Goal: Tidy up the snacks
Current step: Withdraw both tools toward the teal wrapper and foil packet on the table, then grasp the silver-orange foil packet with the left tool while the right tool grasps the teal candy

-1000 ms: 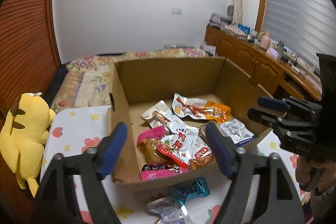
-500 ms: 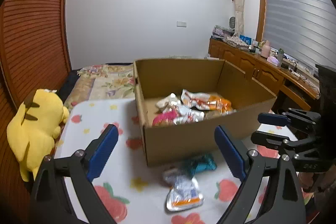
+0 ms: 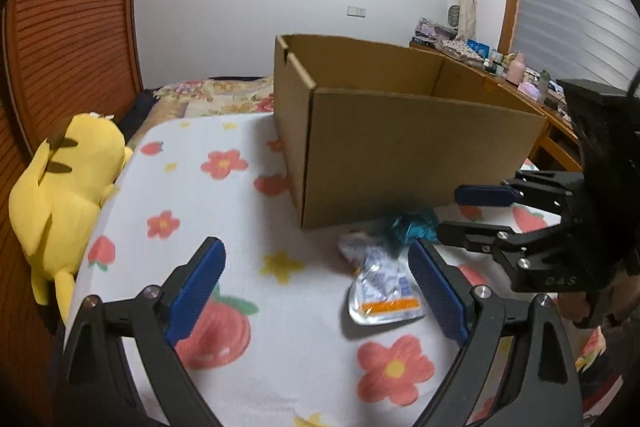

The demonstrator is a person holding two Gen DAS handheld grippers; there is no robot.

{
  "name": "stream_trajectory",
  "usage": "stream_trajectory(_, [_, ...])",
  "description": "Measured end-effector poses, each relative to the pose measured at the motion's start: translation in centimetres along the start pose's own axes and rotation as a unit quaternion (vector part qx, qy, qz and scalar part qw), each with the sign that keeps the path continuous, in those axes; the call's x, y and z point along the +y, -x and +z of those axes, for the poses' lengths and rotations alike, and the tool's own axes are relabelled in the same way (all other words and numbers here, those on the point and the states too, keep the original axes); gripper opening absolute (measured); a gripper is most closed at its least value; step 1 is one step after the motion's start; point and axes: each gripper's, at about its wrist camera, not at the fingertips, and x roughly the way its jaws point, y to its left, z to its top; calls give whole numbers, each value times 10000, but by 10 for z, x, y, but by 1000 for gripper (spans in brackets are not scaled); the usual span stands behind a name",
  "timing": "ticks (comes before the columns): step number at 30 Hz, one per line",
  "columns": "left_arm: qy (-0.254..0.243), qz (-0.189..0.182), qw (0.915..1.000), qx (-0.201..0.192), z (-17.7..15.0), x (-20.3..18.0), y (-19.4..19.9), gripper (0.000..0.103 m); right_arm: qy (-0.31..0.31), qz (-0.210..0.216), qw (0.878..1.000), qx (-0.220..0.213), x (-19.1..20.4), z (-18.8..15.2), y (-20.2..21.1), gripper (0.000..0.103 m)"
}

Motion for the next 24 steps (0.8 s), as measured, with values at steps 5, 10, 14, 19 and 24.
stream_trajectory(5, [67,-21,10000,45,-7,7,0,93,216,-12,9997,151,5,7,-20,54])
stream_trajectory(10, [89,-24,9999,58,-11,10,2,93,289,37,9992,272,6,14,-35,54])
stream_trajectory(14, [84,-53,9999,89,-13,8,1,93,355,61,9984,433,6,11,-45,53])
stream_trajectory(19, [27,-83,9999,114,-15,4,0,93,333,109,9973,640,2,4,-55,54])
stream_trajectory(24, [8,-104,9998,194,-16,1,-5,93,219,109,9975,657,-4,3,-50,37])
